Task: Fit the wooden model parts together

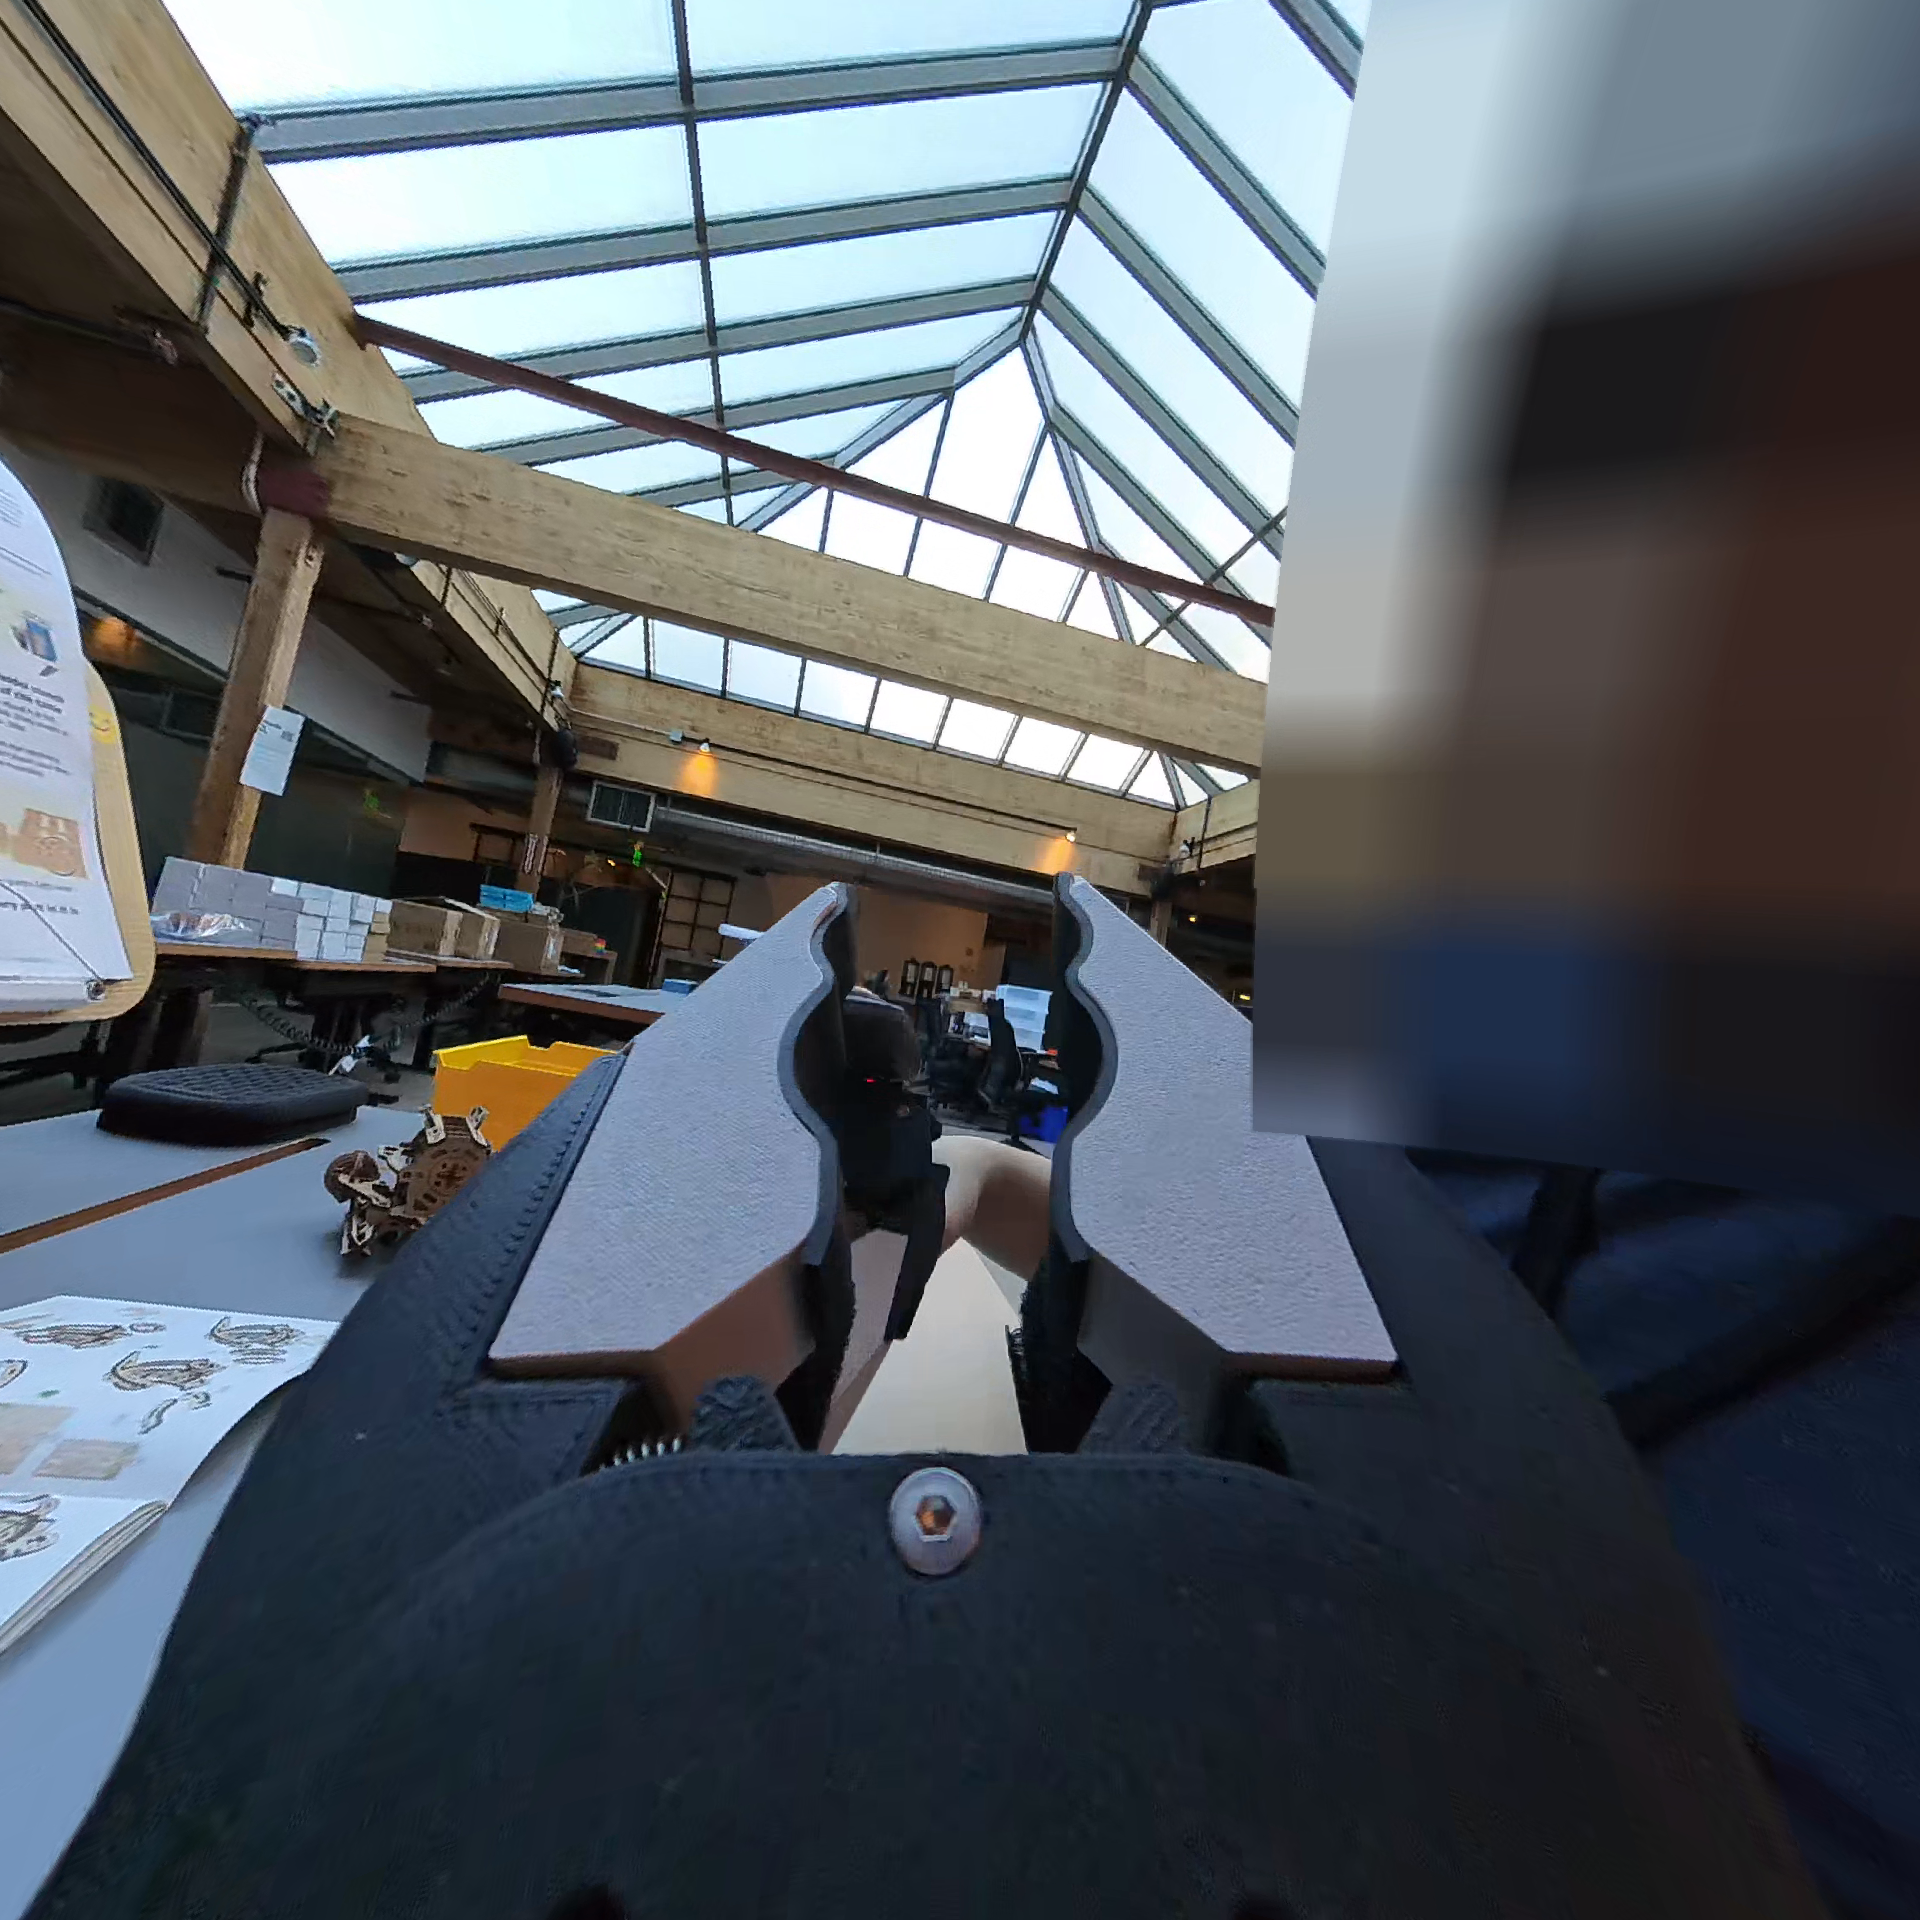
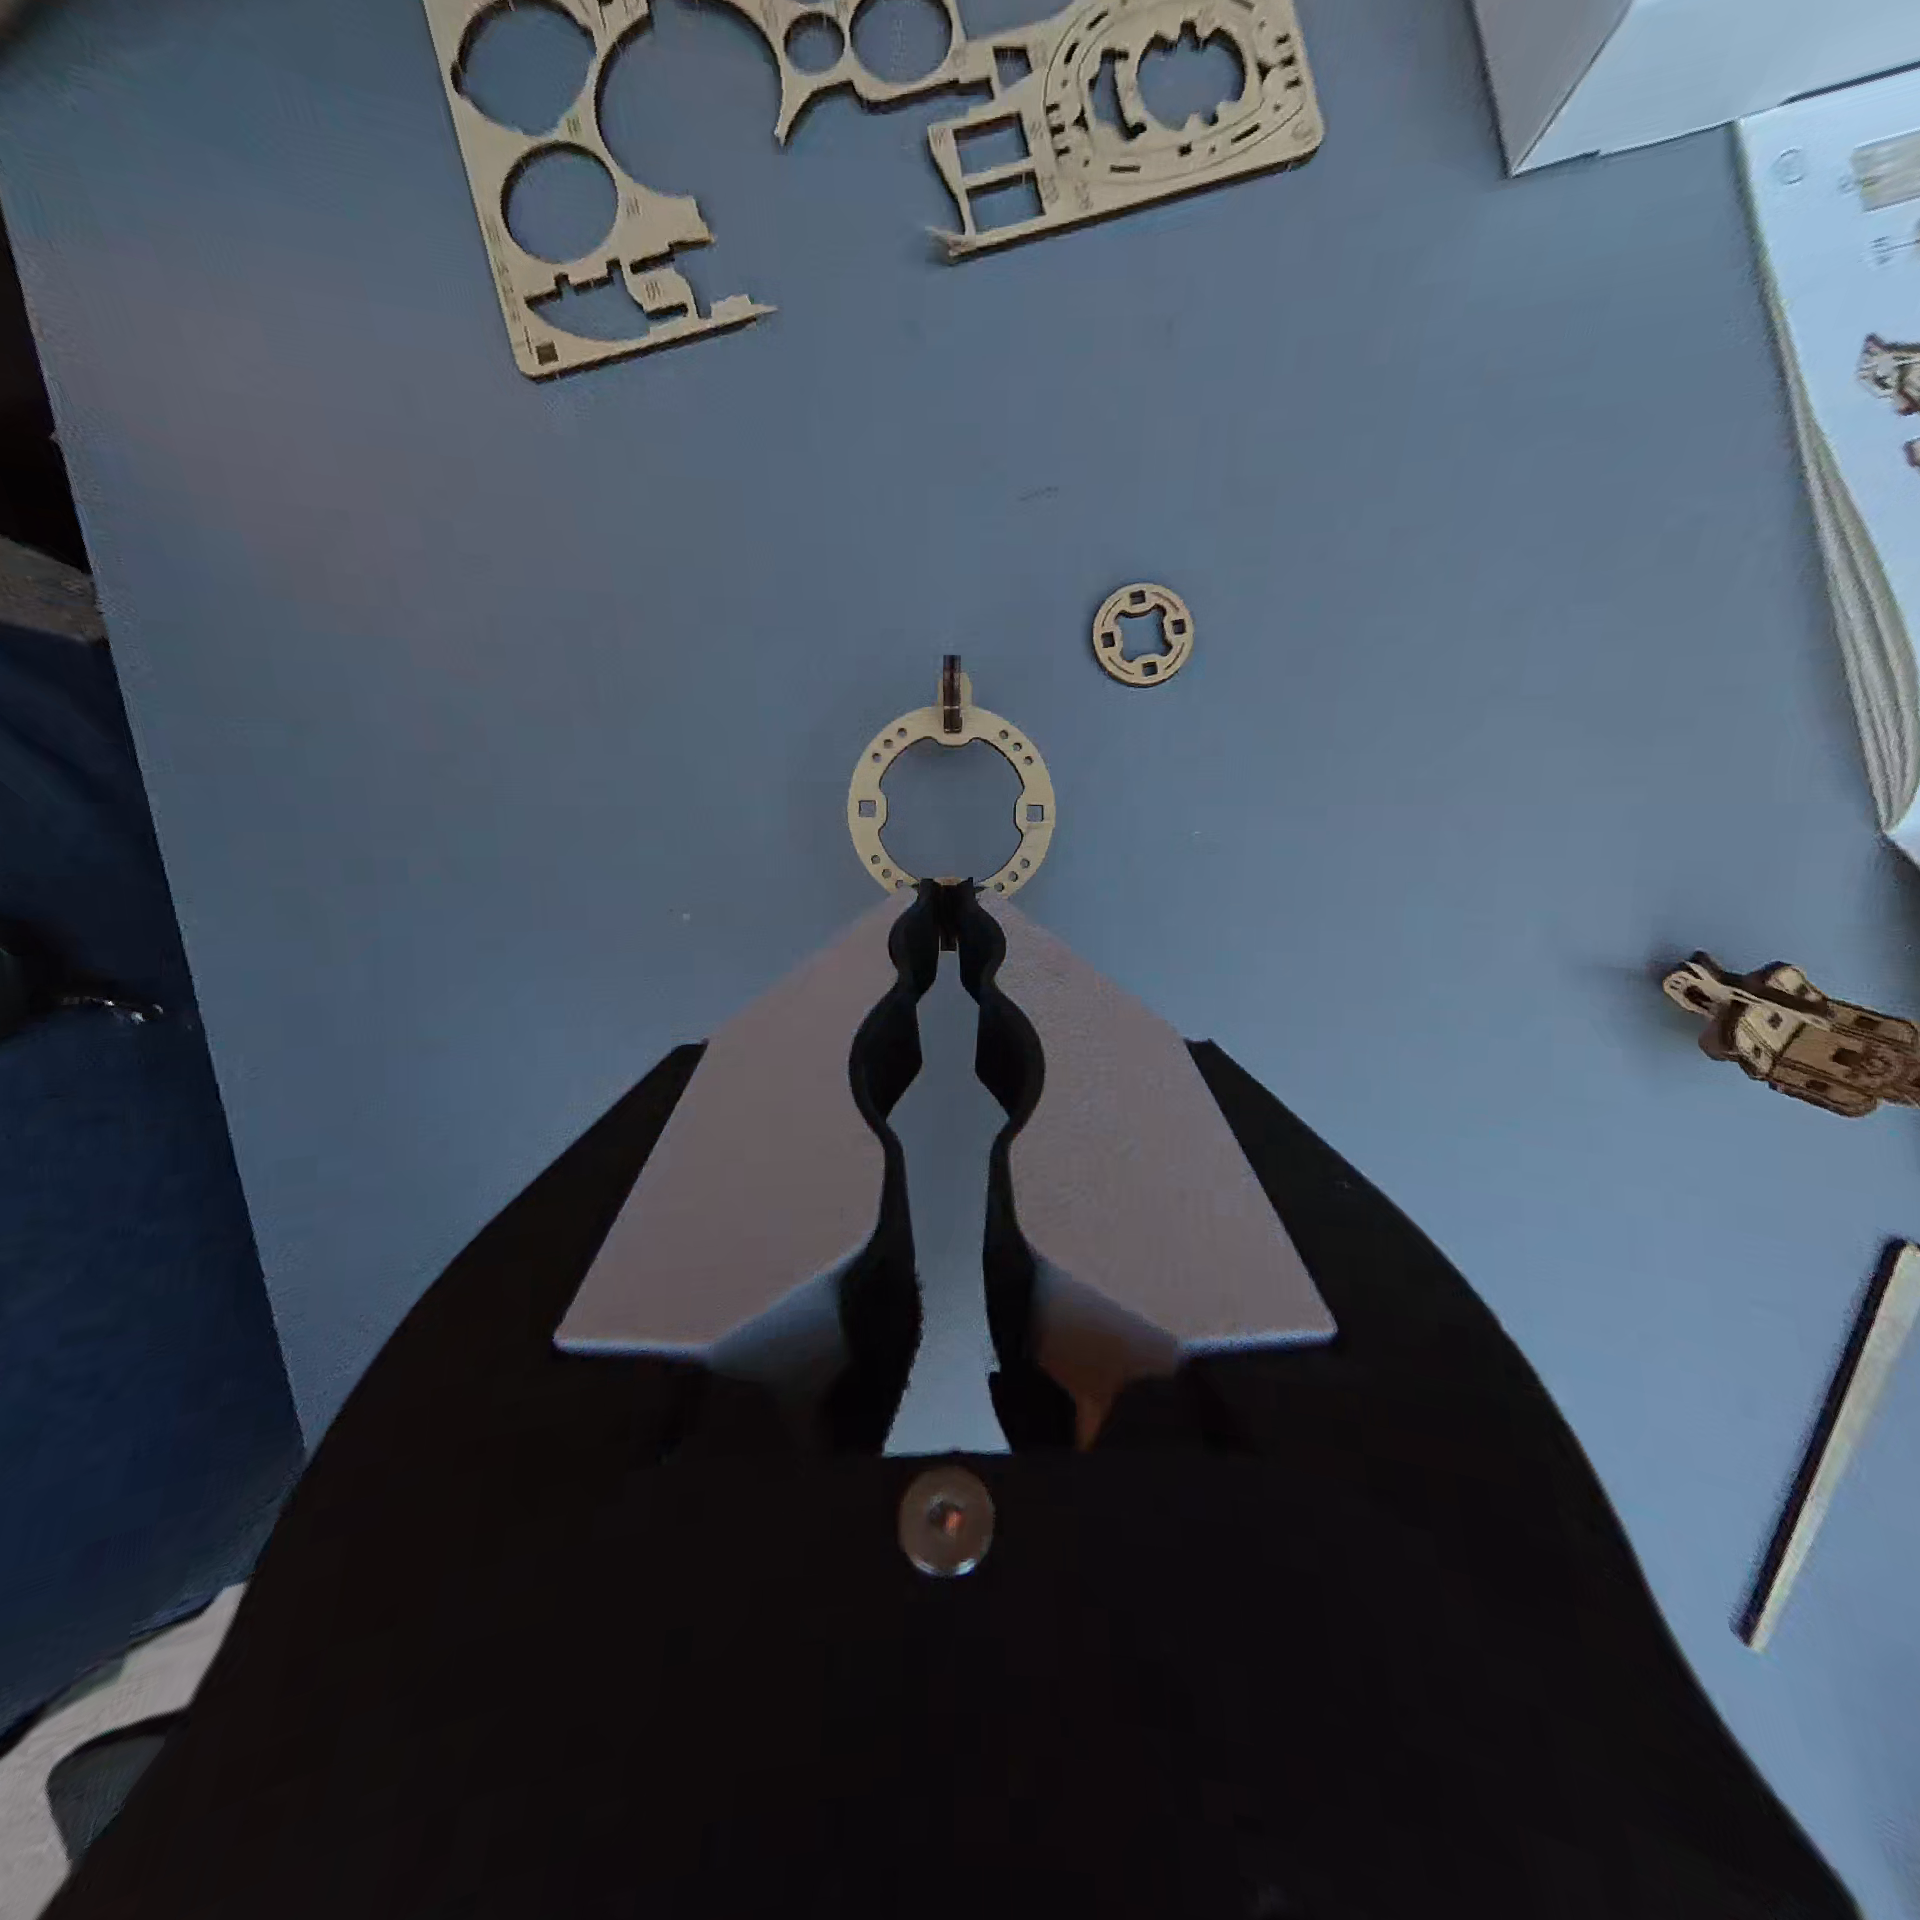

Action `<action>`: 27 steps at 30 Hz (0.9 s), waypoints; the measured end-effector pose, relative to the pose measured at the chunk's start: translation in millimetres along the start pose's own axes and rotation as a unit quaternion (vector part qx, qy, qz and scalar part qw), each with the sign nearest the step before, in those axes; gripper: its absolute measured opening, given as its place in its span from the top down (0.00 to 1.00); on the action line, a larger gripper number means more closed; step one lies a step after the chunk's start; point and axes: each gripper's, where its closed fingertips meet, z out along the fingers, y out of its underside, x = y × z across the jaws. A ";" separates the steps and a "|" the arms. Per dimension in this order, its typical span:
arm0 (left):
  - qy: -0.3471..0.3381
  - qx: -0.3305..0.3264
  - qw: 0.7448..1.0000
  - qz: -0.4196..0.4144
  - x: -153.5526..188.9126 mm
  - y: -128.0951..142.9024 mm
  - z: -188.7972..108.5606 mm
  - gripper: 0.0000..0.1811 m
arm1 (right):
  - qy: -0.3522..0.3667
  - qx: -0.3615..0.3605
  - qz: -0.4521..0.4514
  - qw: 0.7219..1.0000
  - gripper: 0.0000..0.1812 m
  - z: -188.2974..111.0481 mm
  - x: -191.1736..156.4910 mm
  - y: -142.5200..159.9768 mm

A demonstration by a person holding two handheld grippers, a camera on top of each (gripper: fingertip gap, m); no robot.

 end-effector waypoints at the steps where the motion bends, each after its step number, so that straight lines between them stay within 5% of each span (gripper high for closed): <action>1: 0.000 -0.006 1.000 -0.002 -0.4 2.6 1.0 0.81 | -0.005 -0.011 -0.006 1.000 0.99 4.2 -1.7 1.4; 6: -0.011 -0.033 0.999 -0.002 -5.4 13.8 4.0 0.81 | 0.005 -0.026 -0.023 0.999 0.98 11.2 -1.5 0.8; 9: -0.022 -0.046 0.999 0.001 -9.0 17.7 4.0 0.81 | 0.002 -0.009 -0.024 1.000 0.87 2.5 -2.4 1.0; 14: -0.093 -0.107 0.989 0.039 -28.6 32.6 1.2 0.81 | -0.004 0.120 0.009 0.993 0.84 -29.2 11.7 -3.4; 19: -0.128 -0.142 0.979 0.070 -39.2 44.1 0.0 0.82 | 0.024 0.241 0.019 0.970 0.84 -19.4 48.7 -22.8; 27: -0.149 -0.170 0.973 0.035 -58.6 65.6 -6.0 0.82 | -0.019 0.166 -0.059 0.984 0.80 34.3 42.7 -36.2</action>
